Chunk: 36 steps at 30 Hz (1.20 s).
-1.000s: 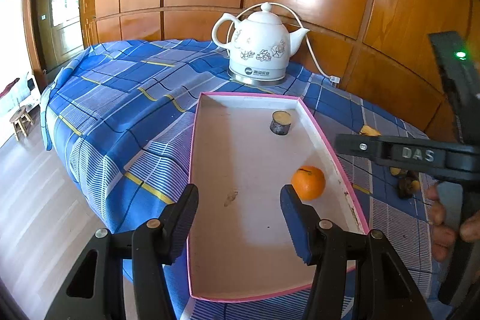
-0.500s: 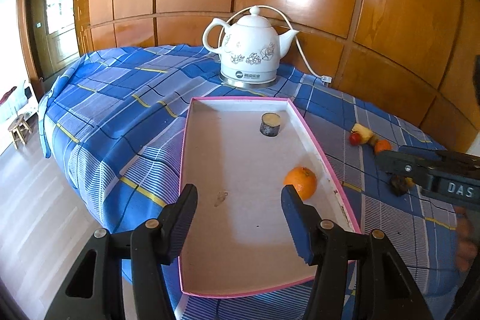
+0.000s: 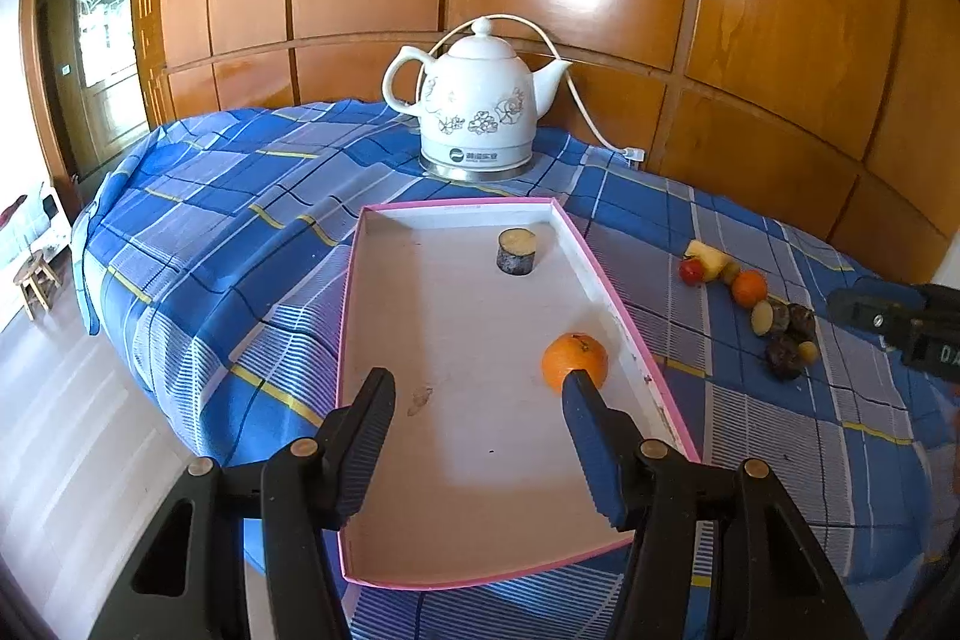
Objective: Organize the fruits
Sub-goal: 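Open the right gripper and withdraw it from the orange, then grasp the red cherry tomato with the left gripper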
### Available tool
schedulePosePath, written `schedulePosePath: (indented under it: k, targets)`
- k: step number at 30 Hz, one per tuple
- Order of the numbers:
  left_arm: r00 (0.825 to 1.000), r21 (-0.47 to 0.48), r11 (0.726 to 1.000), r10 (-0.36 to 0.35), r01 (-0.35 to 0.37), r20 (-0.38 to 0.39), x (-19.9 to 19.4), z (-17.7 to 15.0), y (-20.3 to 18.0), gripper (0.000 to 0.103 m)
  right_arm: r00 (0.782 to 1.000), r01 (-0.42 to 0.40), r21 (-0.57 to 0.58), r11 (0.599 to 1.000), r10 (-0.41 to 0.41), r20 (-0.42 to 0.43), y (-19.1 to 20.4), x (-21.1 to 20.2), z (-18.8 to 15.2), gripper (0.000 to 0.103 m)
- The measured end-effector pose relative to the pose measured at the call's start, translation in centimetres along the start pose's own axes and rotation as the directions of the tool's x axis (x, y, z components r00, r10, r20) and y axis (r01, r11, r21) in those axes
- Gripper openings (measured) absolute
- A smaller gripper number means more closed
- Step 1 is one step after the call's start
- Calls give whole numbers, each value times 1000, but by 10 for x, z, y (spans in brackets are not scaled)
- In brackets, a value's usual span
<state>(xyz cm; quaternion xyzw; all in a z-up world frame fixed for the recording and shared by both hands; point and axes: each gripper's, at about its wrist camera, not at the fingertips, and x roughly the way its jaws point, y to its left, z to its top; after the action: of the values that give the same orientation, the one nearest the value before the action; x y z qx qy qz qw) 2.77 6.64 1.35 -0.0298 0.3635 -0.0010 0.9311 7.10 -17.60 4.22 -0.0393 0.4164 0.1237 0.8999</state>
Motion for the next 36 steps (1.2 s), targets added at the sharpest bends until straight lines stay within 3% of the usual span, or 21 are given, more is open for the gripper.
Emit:
schedulePosePath:
  k: [12,19,25,28,33,36]
  targets:
    - [1000,48,999,2,-1,-17,4,-2,-15,59,989,146,45,988,-146,10,-76,-12,-7,56]
    - [1000,89,996,-7,10,-25,6,1,-28,59,970,240,149,959,-241,-17,-138,0,-24,56]
    - [999,131,991,-29,33,-32,13,12,-46,59,967,254,319,913,-239,-84,-182,9,-39,56]
    - [997,137,989,-55,61,-46,20,21,-57,59,978,210,389,897,-199,-69,-192,4,-38,56]
    - [990,190,974,-106,122,-96,38,34,-88,59,983,185,399,898,-170,-71,-190,4,-38,56]
    - [978,172,971,-142,167,-151,56,44,-102,59,986,169,399,901,-153,-72,-187,4,-37,56]
